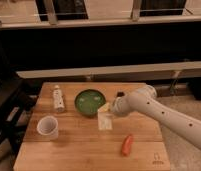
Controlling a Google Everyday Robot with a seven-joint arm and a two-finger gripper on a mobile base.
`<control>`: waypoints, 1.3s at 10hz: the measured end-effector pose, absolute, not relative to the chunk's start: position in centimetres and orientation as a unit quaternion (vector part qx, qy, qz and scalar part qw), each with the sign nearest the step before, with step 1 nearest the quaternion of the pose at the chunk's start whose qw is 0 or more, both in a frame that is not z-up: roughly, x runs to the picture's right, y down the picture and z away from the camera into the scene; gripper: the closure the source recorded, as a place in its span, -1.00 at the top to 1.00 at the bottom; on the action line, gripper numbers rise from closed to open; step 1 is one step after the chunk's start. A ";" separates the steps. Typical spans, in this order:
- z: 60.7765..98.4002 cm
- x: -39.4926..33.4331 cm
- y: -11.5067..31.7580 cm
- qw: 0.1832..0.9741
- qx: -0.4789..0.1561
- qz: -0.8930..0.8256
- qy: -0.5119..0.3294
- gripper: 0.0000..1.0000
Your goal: Place the white sponge in the ceramic bowl
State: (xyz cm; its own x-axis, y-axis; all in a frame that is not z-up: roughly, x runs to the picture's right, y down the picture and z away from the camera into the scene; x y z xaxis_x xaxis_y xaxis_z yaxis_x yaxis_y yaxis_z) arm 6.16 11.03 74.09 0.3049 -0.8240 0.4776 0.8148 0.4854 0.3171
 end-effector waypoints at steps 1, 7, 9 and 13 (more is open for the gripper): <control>72.9 6.9 9.8 0.814 0.014 -0.504 -0.287 -1.00; 75.6 4.8 7.4 0.812 -0.005 -0.496 -0.306 -1.00; 76.1 4.9 6.4 0.807 -0.006 -0.501 -0.312 -1.00; 77.8 1.8 4.5 0.800 -0.008 -0.506 -0.322 -1.00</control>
State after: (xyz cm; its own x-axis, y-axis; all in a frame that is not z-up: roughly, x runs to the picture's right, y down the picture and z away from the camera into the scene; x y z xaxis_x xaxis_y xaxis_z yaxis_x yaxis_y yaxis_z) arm 1.81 4.47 77.79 0.2808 -0.8044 0.5236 0.8147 0.4882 0.3131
